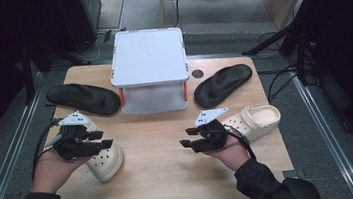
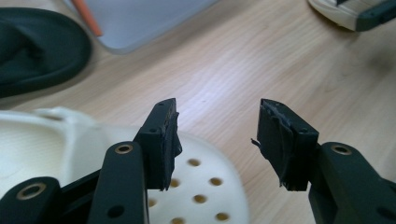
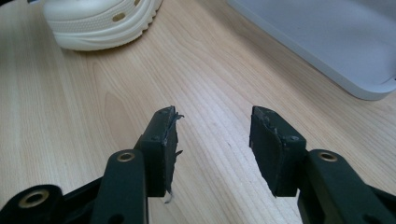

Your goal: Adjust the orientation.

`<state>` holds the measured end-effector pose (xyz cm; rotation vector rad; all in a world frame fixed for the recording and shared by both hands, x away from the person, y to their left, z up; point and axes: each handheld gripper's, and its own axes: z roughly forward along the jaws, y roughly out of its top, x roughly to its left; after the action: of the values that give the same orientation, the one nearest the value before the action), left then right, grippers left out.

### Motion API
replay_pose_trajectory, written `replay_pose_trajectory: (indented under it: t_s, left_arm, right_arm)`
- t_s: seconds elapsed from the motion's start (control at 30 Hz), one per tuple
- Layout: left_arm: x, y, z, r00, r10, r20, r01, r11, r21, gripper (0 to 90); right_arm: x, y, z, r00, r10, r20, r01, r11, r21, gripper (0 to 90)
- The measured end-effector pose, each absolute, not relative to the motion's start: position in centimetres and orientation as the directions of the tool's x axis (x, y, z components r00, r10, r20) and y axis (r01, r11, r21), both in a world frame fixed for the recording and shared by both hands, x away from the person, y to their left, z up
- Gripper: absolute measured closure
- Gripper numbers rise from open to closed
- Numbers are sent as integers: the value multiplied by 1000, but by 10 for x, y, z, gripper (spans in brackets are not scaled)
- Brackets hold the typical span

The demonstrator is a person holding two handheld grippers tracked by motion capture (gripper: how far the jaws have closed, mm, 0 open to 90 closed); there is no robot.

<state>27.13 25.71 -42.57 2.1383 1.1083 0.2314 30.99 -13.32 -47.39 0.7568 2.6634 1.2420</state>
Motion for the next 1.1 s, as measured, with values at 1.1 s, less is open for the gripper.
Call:
replay_pose_trajectory:
  t_s: [1.1]
  left_arm:
    - [296,311,-461,496,855,-151,737,-323,594,494]
  right_arm:
    - [305,-124,-478,-881,467,79,373,581,723,514]
